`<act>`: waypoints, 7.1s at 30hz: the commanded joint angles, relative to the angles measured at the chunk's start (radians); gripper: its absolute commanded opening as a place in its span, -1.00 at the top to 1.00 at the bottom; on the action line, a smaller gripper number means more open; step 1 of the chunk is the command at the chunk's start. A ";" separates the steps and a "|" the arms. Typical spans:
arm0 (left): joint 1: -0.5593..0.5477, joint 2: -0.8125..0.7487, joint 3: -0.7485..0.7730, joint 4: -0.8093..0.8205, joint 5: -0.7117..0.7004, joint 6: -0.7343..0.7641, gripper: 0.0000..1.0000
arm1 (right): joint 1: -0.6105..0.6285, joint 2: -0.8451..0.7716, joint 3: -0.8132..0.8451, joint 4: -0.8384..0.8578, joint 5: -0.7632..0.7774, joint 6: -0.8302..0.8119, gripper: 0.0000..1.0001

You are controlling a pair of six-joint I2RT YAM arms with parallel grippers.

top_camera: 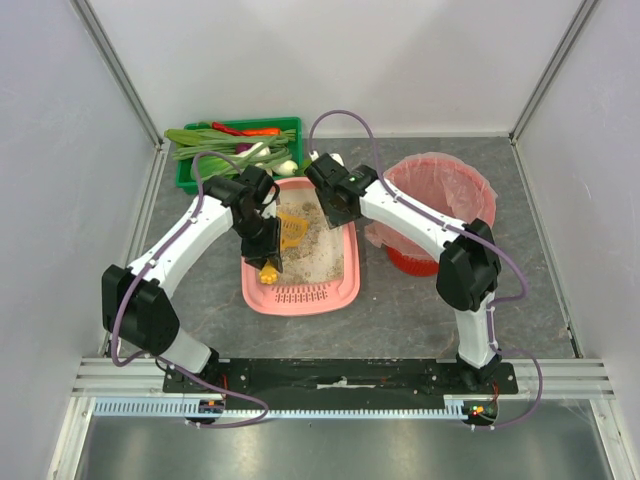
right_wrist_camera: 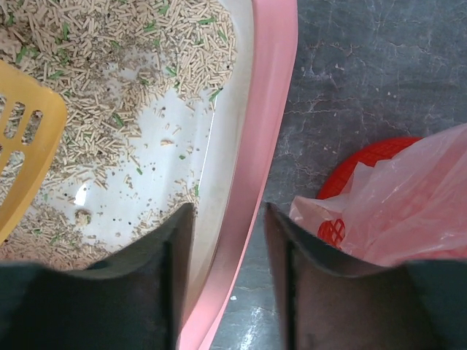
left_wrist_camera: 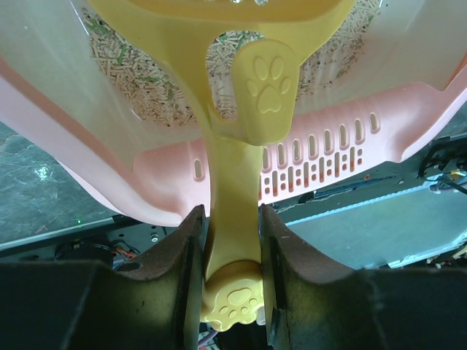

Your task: Clean the litter box

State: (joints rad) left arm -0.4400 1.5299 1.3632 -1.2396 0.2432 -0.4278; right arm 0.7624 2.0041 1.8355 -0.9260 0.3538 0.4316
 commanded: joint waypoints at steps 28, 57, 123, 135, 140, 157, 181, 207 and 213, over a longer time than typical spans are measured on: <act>-0.003 0.268 0.283 -0.155 0.033 -0.061 0.96 | -0.017 -0.309 0.074 0.191 0.263 -0.136 -0.82; 0.015 0.003 0.014 -0.299 0.343 -0.335 0.96 | -0.282 -0.576 -0.275 0.432 0.094 -0.178 -0.86; 0.040 0.263 0.114 -0.043 -0.098 0.006 0.96 | -0.318 -0.410 -0.142 0.438 0.051 -0.194 -0.87; 0.007 0.167 0.077 0.022 -0.093 0.095 0.96 | -0.314 -0.421 -0.133 0.443 0.019 -0.171 -0.86; -0.005 0.133 0.057 0.035 -0.059 0.101 0.97 | -0.310 -0.438 -0.143 0.443 0.027 -0.171 -0.86; -0.048 -0.076 -0.084 0.187 -0.055 0.147 0.96 | -0.291 -0.465 -0.144 0.441 0.093 -0.251 -0.86; -0.095 -0.281 -0.233 0.427 -0.041 0.135 0.96 | -0.279 -0.490 -0.128 0.450 0.137 -0.241 -0.86; -0.094 -0.309 -0.250 0.367 -0.022 0.110 0.96 | -0.256 -0.495 -0.130 0.458 0.157 -0.249 -0.86; -0.069 -0.295 -0.218 0.361 -0.013 0.116 0.96 | -0.256 -0.484 -0.125 0.466 0.151 -0.252 -0.86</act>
State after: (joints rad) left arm -0.5041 1.2472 1.0836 -0.8906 0.2047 -0.3351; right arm 0.5003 1.5497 1.6688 -0.5079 0.4942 0.1967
